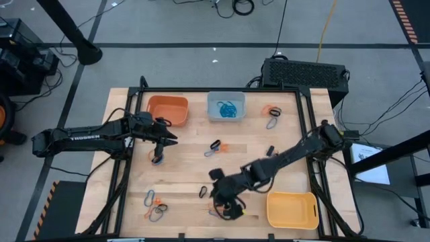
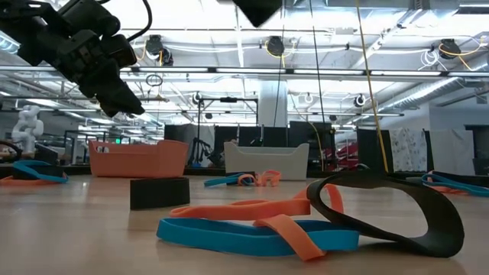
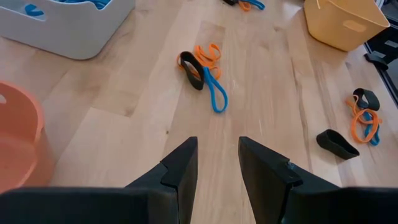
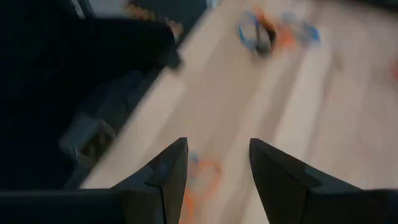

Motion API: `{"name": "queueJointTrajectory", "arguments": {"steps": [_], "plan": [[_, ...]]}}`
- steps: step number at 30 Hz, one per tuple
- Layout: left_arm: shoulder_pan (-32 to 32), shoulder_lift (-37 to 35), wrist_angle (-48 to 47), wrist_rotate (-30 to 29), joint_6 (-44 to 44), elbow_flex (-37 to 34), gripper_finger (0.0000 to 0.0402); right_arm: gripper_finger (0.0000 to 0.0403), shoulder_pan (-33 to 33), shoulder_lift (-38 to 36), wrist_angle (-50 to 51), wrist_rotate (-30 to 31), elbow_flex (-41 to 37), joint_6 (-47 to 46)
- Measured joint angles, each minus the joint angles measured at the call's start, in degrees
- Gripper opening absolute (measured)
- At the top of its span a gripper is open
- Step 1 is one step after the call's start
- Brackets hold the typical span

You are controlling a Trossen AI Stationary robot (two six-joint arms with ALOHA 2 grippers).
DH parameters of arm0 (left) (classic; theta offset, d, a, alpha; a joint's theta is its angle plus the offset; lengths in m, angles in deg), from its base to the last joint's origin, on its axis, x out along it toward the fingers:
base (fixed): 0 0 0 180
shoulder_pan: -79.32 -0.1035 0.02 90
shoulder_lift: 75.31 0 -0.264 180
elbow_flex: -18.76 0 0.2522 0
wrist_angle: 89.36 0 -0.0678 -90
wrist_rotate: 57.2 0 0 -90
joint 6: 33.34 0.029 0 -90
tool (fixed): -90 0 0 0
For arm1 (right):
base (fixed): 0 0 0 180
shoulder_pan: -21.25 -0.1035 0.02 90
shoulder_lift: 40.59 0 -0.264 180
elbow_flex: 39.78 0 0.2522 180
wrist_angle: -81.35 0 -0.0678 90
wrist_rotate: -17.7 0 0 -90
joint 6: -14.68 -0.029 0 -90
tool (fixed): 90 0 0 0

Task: Sort rubber bands into baskets
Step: Put the blue rubberband into the gray bin

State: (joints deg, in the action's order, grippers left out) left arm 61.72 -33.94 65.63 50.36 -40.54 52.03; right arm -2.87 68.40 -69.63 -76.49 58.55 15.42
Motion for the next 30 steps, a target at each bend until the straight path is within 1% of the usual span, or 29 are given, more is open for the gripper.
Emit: {"name": "queueJointTrajectory", "arguments": {"steps": [4, 6, 8, 13, 17, 23, 30], "plan": [[0.00, -0.02, -0.04, 0.00, 0.00, -0.02, 0.0123, 0.0165, -1.37, 4.83, -9.65, -0.66, 0.02, -0.70], [0.04, -0.02, -0.17, 0.00, 0.02, -0.02, 0.0123, 0.0165, -1.66, 7.22, -11.17, -0.99, 0.00, -1.46], [0.00, -0.02, -0.22, 0.00, 0.02, 0.00, 0.0123, 0.0165, -1.28, 9.08, -11.89, -3.96, 0.00, -1.74], [0.04, -0.02, -0.18, -0.04, 0.04, 0.00, 0.0123, 0.0165, 0.77, 12.19, -14.85, -14.31, 0.00, -5.21], [0.02, -0.02, -0.17, -0.09, 0.24, 0.00, 0.0123, 0.0164, 1.65, 13.96, -14.57, -17.16, 0.00, -5.61], [0.04, -0.02, -0.22, -0.19, 0.21, -0.01, 0.0123, 0.0164, 2.15, 14.67, -14.47, -16.60, 0.00, -4.16], [0.78, -0.02, -0.69, -0.48, 0.15, -0.22, 0.0123, 0.0164, 1.51, 15.08, -11.48, -6.95, 0.00, 0.98]]}}
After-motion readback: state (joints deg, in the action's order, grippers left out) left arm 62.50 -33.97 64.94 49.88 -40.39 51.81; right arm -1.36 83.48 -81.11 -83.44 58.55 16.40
